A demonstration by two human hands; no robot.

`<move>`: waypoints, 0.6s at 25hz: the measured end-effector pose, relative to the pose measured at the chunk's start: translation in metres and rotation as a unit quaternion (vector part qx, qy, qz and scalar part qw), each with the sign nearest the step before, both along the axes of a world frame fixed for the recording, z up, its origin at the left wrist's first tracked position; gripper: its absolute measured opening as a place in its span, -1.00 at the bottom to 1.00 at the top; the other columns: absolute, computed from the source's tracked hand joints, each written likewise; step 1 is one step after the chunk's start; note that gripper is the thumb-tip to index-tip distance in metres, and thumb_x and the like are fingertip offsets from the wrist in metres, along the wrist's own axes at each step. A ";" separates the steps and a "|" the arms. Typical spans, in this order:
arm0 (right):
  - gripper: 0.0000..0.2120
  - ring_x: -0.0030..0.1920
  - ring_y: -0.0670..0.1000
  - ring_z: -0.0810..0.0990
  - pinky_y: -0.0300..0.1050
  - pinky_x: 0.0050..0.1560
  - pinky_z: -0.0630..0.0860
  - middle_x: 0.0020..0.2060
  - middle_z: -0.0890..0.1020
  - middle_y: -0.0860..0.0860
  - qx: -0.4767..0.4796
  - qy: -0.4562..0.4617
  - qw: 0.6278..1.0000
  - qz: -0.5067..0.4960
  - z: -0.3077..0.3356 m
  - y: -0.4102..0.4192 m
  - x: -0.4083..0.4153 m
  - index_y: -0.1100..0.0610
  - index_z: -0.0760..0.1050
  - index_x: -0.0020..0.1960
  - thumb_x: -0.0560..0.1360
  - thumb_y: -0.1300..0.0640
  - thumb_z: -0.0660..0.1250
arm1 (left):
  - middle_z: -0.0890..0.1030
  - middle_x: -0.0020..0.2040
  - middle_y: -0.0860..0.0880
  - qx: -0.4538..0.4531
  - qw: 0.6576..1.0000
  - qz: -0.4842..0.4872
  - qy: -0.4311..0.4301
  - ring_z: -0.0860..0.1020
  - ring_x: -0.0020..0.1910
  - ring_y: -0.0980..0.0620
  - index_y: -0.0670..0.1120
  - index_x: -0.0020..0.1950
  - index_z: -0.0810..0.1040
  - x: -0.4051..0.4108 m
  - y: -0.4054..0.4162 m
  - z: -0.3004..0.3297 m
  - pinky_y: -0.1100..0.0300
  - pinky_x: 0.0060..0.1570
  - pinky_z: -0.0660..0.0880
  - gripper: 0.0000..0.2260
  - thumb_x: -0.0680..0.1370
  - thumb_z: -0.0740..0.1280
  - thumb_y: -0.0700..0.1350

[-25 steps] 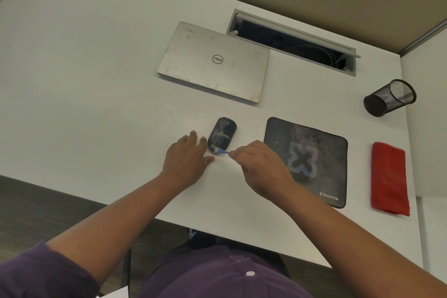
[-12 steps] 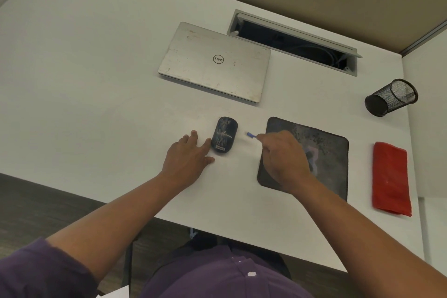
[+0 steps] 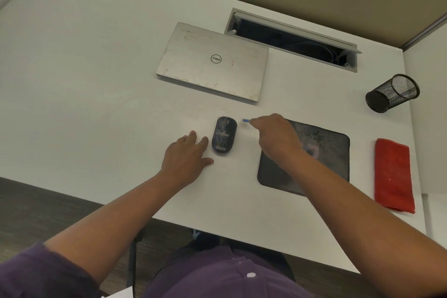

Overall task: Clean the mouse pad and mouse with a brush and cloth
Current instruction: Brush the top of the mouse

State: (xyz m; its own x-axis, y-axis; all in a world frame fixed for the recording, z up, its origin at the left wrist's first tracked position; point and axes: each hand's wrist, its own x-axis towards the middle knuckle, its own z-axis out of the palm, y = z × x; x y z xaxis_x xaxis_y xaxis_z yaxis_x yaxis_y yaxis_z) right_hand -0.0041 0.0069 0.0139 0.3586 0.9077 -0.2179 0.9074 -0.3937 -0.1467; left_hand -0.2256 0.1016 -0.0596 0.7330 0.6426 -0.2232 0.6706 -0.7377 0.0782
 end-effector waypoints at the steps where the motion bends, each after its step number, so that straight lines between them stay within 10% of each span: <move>1: -0.47 -0.02 0.19 0.54 -0.17 -0.27 0.31 -0.16 0.56 0.07 -0.020 0.002 1.000 0.012 -0.001 0.004 -0.002 0.09 0.56 0.25 0.44 0.48 0.12 | 0.42 0.31 -0.08 -0.008 1.000 0.004 -0.004 0.50 0.12 -0.12 0.02 0.38 0.38 0.000 0.000 0.002 0.05 -0.07 0.45 -0.49 0.55 0.24 0.30; 8: -0.57 -0.22 0.09 0.39 -0.14 -0.40 0.14 -0.38 0.43 -0.03 0.001 -0.029 0.996 0.080 -0.005 -0.011 -0.012 0.14 0.61 0.06 0.40 0.49 0.13 | 0.45 0.20 -0.05 -0.020 1.000 0.012 -0.011 0.50 0.05 -0.11 0.00 0.28 0.42 0.002 0.000 0.006 0.07 -0.18 0.40 -0.52 0.53 0.28 0.30; 15: -0.46 0.04 0.11 0.55 -0.12 -0.16 0.33 0.02 0.64 0.01 -0.072 0.049 0.989 0.121 0.003 -0.024 -0.020 -0.04 0.57 0.26 0.44 0.41 0.15 | 0.45 0.14 -0.05 -0.020 1.000 0.012 -0.014 0.50 0.01 -0.11 0.01 0.23 0.42 0.003 0.000 0.007 0.10 -0.24 0.30 -0.54 0.52 0.31 0.30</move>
State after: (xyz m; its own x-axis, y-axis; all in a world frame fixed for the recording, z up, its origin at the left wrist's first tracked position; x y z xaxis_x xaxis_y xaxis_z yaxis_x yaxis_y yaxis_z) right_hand -0.0238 -0.0171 0.0168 0.1046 0.9217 -0.3735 0.9618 -0.1894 -0.1979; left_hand -0.2228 0.1020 -0.0530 0.7235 0.6511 -0.2292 0.6854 -0.7170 0.1270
